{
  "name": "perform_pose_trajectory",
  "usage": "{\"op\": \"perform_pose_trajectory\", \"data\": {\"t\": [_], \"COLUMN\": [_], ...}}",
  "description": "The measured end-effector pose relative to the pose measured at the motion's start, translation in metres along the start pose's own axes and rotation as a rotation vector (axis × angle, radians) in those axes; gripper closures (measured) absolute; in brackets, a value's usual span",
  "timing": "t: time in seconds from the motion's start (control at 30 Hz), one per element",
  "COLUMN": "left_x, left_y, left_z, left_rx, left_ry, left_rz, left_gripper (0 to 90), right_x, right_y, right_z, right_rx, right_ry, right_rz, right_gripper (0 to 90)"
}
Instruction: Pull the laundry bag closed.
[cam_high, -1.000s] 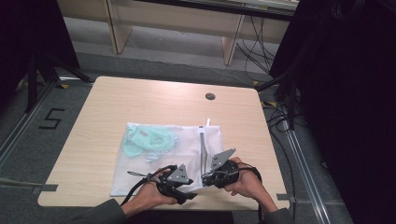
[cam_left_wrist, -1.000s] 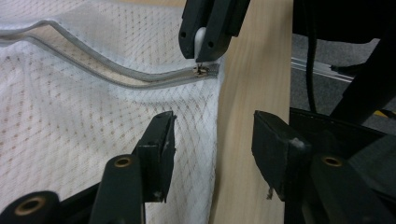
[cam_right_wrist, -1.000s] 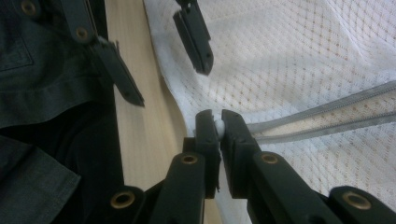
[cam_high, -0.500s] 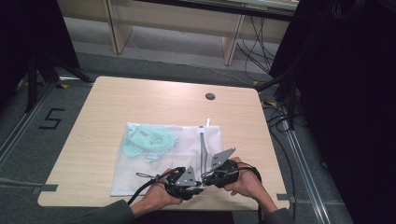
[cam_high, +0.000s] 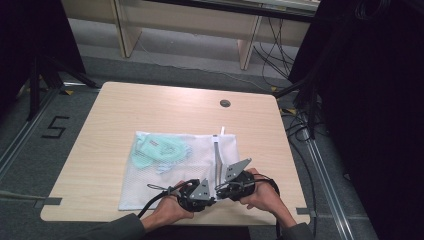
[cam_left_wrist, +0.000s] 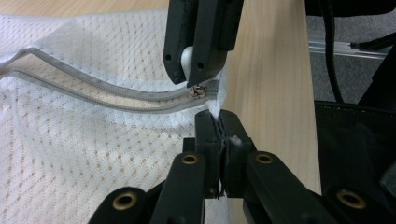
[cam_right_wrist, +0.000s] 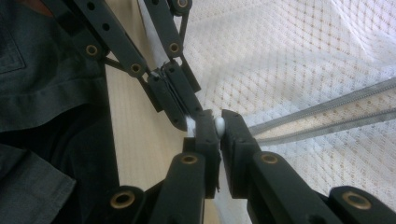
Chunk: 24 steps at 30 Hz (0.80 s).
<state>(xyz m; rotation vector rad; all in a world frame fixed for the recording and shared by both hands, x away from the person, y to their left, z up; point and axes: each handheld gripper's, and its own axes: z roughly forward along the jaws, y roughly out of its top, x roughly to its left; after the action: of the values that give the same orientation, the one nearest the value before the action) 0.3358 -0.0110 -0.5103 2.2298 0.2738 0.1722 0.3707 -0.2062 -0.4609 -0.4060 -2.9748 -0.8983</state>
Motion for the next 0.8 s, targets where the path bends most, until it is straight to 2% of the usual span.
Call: {"op": "perform_pose_trajectory", "data": {"t": [0.13,0.17,0.2,0.23,0.27,0.47,0.57,0.6,0.63,0.8], "left_x": [0.0,0.0,0.0,0.0,0.001,0.001,0.002,0.002,0.002,0.001], "left_y": [0.0,0.0,0.0,0.0,0.0,0.0,0.0,0.0,-0.001,0.0], "left_z": [0.0,-0.001,-0.001,0.0,0.0,-0.001,-0.002,-0.001,0.0,-0.001], "left_rx": [0.007,0.008,0.008,0.004,0.009,0.016,0.012,0.011,0.003,0.006], "left_ry": [0.004,0.003,0.003,0.001,-0.005,-0.01,-0.01,-0.011,-0.015,-0.02], "left_rz": [0.014,0.014,0.012,0.006,0.0,-0.004,-0.015,-0.014,-0.015,-0.023], "left_gripper": [87.9,87.9,88.0,88.0,88.0,88.0,88.1,88.1,88.1,88.1], "right_x": [-0.002,-0.003,-0.002,-0.004,-0.004,-0.007,-0.008,-0.007,-0.008,-0.012], "right_y": [-0.001,-0.001,-0.002,-0.002,-0.002,-0.002,-0.002,-0.002,-0.002,-0.002], "right_z": [0.002,0.003,0.003,0.004,0.004,0.007,0.008,0.008,0.008,0.012], "right_rx": [0.006,0.001,0.002,-0.001,0.007,0.003,0.002,0.005,0.001,0.019], "right_ry": [0.01,0.012,0.02,0.02,0.019,0.018,0.023,0.024,0.016,0.003], "right_rz": [0.02,0.012,0.038,0.022,0.042,0.021,0.027,0.05,0.029,0.029], "right_gripper": [86.5,86.5,86.5,86.5,86.5,86.5,86.5,86.5,86.5,86.5]}}
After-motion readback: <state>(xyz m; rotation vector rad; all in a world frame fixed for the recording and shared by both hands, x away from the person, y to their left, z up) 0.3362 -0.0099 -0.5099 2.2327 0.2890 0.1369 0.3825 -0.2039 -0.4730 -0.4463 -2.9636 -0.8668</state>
